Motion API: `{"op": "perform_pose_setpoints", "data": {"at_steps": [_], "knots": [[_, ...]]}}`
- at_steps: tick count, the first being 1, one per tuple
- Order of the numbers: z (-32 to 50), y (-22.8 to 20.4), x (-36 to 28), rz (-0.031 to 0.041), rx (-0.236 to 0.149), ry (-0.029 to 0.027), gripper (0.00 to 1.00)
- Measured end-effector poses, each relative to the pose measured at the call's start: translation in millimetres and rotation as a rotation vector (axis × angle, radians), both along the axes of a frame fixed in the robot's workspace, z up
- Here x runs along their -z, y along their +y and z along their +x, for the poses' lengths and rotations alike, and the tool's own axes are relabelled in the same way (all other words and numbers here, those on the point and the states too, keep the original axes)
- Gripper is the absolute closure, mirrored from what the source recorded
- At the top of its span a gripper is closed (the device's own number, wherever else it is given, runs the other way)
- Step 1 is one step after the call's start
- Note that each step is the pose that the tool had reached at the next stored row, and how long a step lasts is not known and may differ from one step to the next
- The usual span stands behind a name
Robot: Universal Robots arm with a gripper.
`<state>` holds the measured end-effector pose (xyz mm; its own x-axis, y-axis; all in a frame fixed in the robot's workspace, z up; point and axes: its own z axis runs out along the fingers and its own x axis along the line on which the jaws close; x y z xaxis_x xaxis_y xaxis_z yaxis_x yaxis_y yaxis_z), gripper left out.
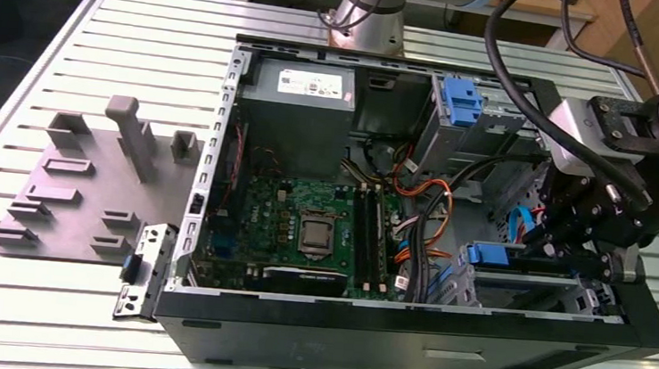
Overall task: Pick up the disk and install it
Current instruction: 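Insert the first disk wire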
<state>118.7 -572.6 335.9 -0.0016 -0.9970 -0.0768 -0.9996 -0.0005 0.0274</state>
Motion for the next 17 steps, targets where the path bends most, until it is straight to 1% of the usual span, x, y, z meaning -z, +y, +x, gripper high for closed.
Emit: {"op": "perform_pose_setpoints", "data": {"at_steps": [17], "knots": [[0.0,0.0,3.8,-0.0005,0.0,0.0,0.84]]}}
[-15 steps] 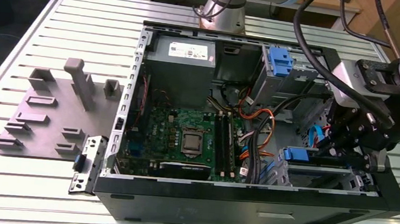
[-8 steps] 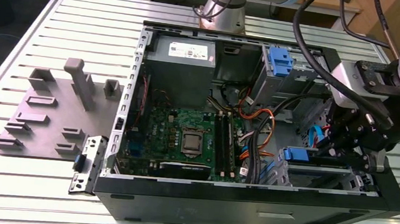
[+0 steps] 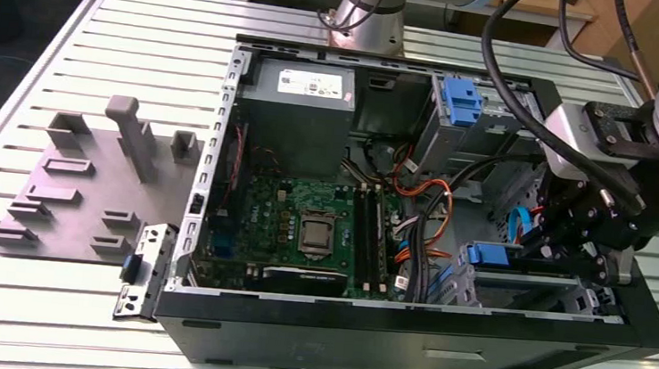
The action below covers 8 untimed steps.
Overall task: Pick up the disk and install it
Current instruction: 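Insert the first disk wire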
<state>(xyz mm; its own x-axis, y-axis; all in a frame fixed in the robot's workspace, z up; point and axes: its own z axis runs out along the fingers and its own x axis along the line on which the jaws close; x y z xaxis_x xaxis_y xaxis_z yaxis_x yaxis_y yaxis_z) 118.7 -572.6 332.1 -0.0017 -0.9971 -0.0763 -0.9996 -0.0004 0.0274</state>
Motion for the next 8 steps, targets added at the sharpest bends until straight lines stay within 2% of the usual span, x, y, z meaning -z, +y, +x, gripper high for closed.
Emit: {"op": "perform_pose_setpoints", "data": {"at_steps": [8], "knots": [[0.0,0.0,1.3,0.0,0.0,0.0,0.84]]}}
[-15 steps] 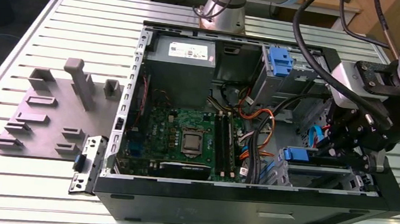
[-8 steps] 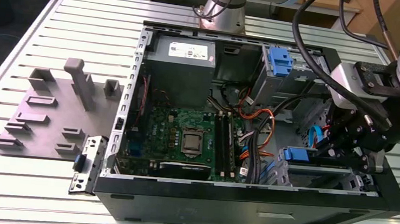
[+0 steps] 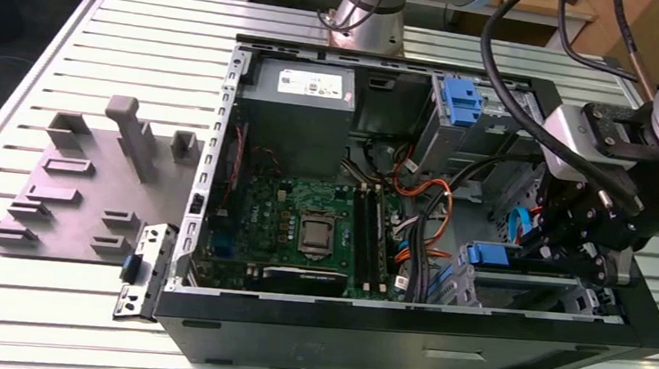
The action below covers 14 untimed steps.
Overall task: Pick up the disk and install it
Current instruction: 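Insert the first disk wire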
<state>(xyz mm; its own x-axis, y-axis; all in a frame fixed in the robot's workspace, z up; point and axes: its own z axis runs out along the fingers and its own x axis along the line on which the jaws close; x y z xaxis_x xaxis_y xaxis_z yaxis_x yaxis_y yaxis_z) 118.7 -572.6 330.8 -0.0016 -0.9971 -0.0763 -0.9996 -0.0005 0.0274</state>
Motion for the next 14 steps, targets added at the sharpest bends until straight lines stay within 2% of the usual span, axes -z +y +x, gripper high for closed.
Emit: {"op": "perform_pose_setpoints", "data": {"at_steps": [12,13,14], "knots": [[0.0,0.0,0.2,0.0002,0.0,0.0,0.83],[0.0,0.0,0.2,0.0002,0.0,0.0,0.76],[0.0,0.0,0.2,0.0002,0.0,0.0,0.76]]}}
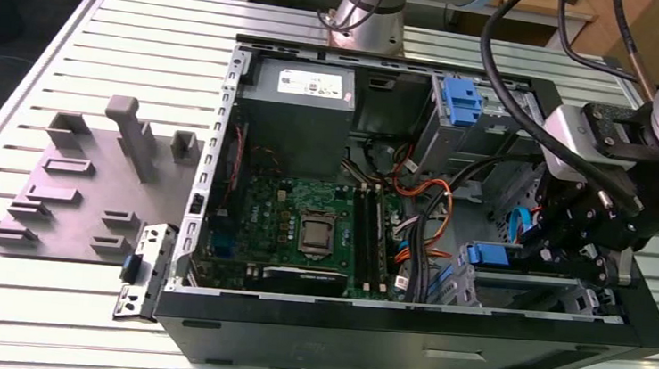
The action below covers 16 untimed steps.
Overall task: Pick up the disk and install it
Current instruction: 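Insert the first disk wire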
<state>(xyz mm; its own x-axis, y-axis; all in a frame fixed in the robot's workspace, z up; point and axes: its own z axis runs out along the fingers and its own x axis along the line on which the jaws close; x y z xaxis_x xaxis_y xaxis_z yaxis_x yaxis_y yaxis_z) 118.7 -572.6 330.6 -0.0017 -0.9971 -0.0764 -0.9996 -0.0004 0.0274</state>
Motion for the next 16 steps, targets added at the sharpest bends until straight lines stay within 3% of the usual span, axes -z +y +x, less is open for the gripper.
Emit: {"op": "perform_pose_setpoints", "data": {"at_steps": [5,14,16], "knots": [[0.0,0.0,-3.1,0.0001,0.0,-0.0001,0.76],[0.0,0.0,-25.4,0.0001,0.0,0.0,0.76],[0.0,0.0,-26.9,0.0003,0.0,-0.0001,0.76]]}}
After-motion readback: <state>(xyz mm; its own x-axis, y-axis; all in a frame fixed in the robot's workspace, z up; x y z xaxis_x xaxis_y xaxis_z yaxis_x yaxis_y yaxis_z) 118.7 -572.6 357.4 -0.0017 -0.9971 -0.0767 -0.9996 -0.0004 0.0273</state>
